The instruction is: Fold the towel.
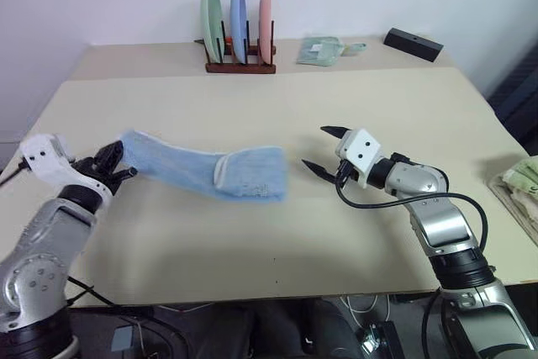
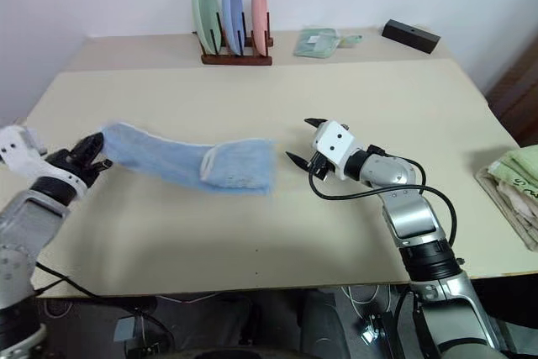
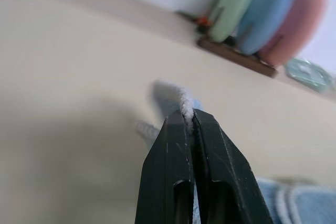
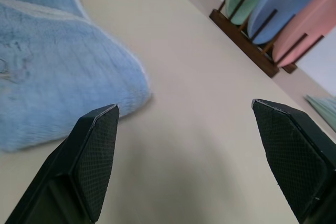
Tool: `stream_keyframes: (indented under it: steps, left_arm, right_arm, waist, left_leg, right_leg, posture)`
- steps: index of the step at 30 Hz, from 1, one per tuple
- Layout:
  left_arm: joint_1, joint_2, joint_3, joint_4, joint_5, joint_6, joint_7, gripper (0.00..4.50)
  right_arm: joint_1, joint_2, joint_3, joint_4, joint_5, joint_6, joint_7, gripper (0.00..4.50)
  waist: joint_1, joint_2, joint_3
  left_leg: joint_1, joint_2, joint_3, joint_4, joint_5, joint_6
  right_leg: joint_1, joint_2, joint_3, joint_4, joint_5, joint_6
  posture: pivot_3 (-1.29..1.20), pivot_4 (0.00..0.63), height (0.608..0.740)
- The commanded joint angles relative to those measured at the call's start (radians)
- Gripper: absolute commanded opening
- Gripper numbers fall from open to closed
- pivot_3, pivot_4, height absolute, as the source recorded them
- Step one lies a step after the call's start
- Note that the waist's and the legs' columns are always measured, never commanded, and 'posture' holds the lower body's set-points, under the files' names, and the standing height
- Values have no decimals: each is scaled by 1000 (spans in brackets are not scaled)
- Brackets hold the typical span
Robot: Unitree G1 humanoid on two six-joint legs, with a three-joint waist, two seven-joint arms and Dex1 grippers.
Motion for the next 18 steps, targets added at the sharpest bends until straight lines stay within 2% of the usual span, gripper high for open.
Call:
stream_keyframes:
  steps: [1, 5, 10, 14, 18]
  left_arm:
    - [-82, 60, -241, -116, 115, -35, -184, 91]
    - [-202, 69, -499, -112, 261, -60, -317, 91]
    - [-317, -10, -689, -10, 391, -66, -383, 91]
    - [-336, -20, -743, 56, 482, -100, -441, 91]
    - [-349, -76, -721, 93, 474, -88, -466, 91]
  right_arm:
    - [-27, 7, 0, 4, -9, -22, -5, 4140]
    - [-26, 12, 1, 15, -15, -23, -10, 4140]
    - [-1, 14, -3, -7, -25, -16, -28, 4140]
    - [27, 6, -18, -42, -24, 2, -46, 4140]
    - [49, 1, -24, -65, -28, 15, -58, 4140]
  waist:
    - [10, 0, 0]
    - [9, 0, 0]
    - [0, 0, 0]
    - [-15, 0, 0]
    - [-13, 0, 0]
  left_leg:
    - [0, 0, 0, 0, 0, 0]
    - [0, 0, 1, 0, 0, 0]
    - [0, 2, 1, -2, 0, 0]
    - [0, 2, 1, -2, 0, 0]
    - [-1, 2, 1, -2, 0, 0]
  right_leg:
    - [0, 0, 0, 0, 0, 0]
    - [-1, 0, 0, 0, 0, 0]
    - [-2, 1, 1, 0, 0, 0]
    - [-2, 1, 1, 0, 0, 0]
    - [-2, 1, 1, 0, 0, 0]
  posture:
    - [0, 150, 737]
    - [0, 150, 737]
    - [0, 150, 737]
    - [0, 150, 737]
    - [0, 150, 737]
